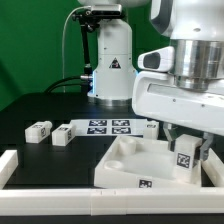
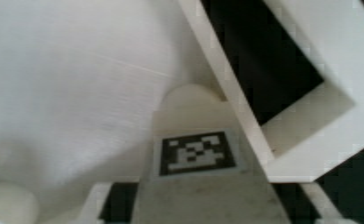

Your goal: Assemble one leg

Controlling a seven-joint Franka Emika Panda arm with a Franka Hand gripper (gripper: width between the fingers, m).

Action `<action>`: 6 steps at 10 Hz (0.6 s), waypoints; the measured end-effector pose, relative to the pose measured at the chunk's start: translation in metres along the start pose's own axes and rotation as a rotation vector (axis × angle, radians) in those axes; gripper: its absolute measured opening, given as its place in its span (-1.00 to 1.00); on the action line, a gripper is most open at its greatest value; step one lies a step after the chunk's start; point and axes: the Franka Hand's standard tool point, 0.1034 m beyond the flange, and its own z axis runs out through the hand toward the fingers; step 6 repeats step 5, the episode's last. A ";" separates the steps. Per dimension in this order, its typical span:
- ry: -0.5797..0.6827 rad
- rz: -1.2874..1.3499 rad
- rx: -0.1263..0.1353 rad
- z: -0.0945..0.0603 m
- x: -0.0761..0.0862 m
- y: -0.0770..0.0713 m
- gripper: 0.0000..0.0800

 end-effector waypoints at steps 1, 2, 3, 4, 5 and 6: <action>0.000 0.070 -0.023 0.000 0.002 0.006 -0.24; 0.000 0.073 -0.032 0.000 0.004 0.009 -0.22; 0.000 0.073 -0.030 0.000 0.003 0.008 -0.22; -0.001 0.074 -0.029 0.000 0.003 0.008 0.20; -0.002 0.075 -0.029 0.000 0.003 0.008 0.53; -0.002 0.075 -0.029 0.000 0.003 0.008 0.53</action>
Offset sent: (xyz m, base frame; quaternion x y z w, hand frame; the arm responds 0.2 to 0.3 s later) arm 0.0000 0.0000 0.0000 0.0000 0.0000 0.0000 1.0000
